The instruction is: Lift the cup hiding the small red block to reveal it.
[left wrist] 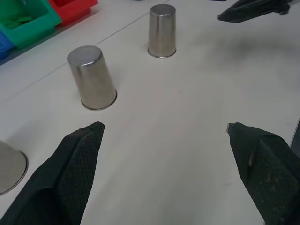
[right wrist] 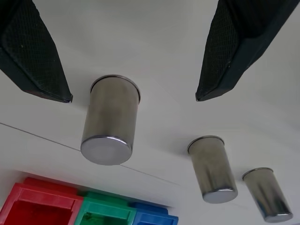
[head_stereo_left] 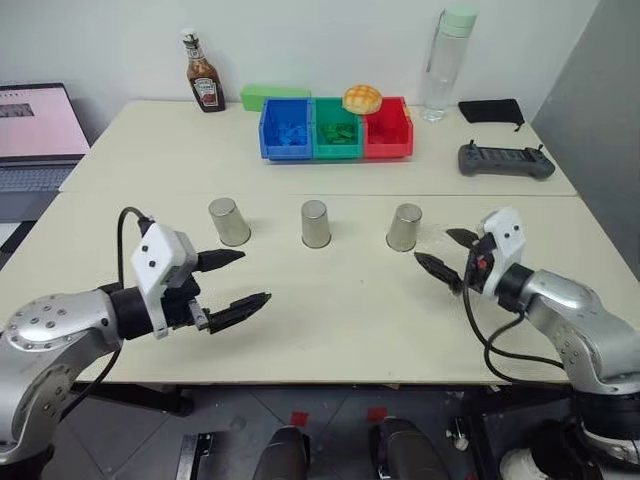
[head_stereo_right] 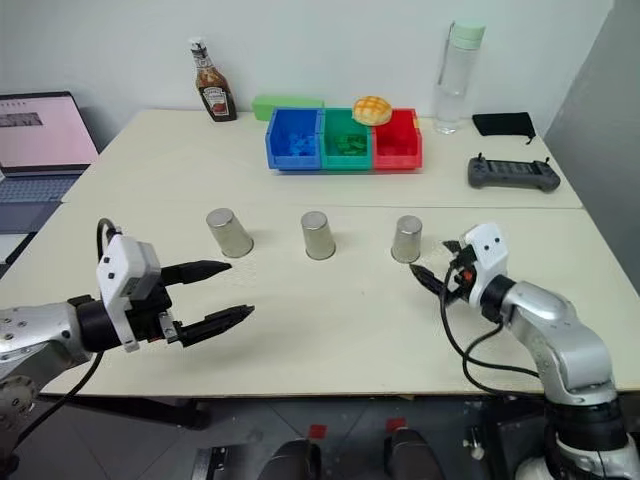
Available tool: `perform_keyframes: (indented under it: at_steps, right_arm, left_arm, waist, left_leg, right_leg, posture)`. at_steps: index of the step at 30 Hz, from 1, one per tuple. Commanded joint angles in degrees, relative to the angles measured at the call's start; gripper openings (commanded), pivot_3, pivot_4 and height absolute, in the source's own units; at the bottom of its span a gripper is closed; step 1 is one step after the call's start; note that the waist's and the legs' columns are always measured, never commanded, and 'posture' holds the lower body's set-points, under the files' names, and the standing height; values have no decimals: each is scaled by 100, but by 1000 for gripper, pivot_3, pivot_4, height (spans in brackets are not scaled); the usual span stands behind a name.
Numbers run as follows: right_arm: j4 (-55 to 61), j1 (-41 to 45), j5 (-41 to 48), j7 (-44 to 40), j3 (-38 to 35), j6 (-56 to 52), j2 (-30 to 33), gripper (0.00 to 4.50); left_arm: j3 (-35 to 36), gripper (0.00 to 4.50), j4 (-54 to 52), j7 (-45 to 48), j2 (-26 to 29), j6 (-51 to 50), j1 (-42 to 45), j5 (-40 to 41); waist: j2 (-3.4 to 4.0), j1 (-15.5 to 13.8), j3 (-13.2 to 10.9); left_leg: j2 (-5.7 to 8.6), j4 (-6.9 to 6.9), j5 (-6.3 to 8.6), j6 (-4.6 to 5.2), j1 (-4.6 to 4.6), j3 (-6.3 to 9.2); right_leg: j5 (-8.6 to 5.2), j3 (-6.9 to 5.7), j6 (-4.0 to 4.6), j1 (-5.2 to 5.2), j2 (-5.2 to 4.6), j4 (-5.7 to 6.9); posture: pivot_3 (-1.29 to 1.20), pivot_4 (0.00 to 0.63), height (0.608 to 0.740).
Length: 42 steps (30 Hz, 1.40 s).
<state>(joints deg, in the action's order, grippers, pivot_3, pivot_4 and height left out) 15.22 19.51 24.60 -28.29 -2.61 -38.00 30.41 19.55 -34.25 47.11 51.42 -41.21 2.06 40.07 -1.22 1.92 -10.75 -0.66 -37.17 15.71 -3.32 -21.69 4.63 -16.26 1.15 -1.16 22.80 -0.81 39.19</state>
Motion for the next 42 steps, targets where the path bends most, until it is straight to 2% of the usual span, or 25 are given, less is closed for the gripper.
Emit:
perform_keyframes:
  at_steps: [1,8,18,27,30,35,42]
  right_arm:
    - [-472,272,-299,83,148,258,-182,4480]
    - [-1804,794,-805,375,166,962,-758,4480]
    - [-3615,1703,-1100,308,146,1827,-1334,4480]
    - [-4451,2057,-1212,314,75,2371,-1576,4480]
    - [-4515,2091,-1207,261,56,2468,-1620,4005]
    - [-4553,2127,-1257,216,91,2661,-1668,2890]
    - [-4046,1991,-1387,165,130,2975,-1572,2800]
  left_arm:
    - [-209,4500,-30,-41,35,57,158,-86]
    - [-510,4500,26,19,34,148,272,-220]
    - [-574,4500,90,22,3,175,346,-256]
    - [-511,4500,117,0,-1,193,279,-290]
    - [-469,4500,165,-3,1,219,251,-317]
    - [-490,4500,203,1,-14,279,235,-339]
    - [-491,4500,243,21,-36,361,160,-388]
  waist:
    - [0,-6,0]
    - [0,-4,0]
    - [1,2,0]
    - [1,8,0]
    - [1,9,0]
    - [1,8,0]
    - [2,7,-1]
  left_leg:
    - [0,1,0,0,0,0]
    - [2,3,0,0,-8,-3]
    - [4,4,0,-1,-12,-13]
    - [4,2,-1,-1,-12,-13]
    - [3,2,0,-1,-12,-14]
    - [3,1,-1,-1,-11,-14]
    - [2,2,-1,-1,-11,-13]
  right_leg:
    - [0,0,0,0,0,0]
    - [1,4,1,8,-1,0]
    - [2,14,4,36,-1,36]
    - [3,15,5,37,-1,41]
    - [3,16,5,38,-1,41]
    - [3,16,6,38,-1,45]
    - [3,16,5,39,-1,46]
  posture:
    - [0,150,740]
    - [0,150,740]
    - [0,150,740]
    - [0,150,740]
    - [0,150,740]
    - [0,150,740]
    - [0,150,740]
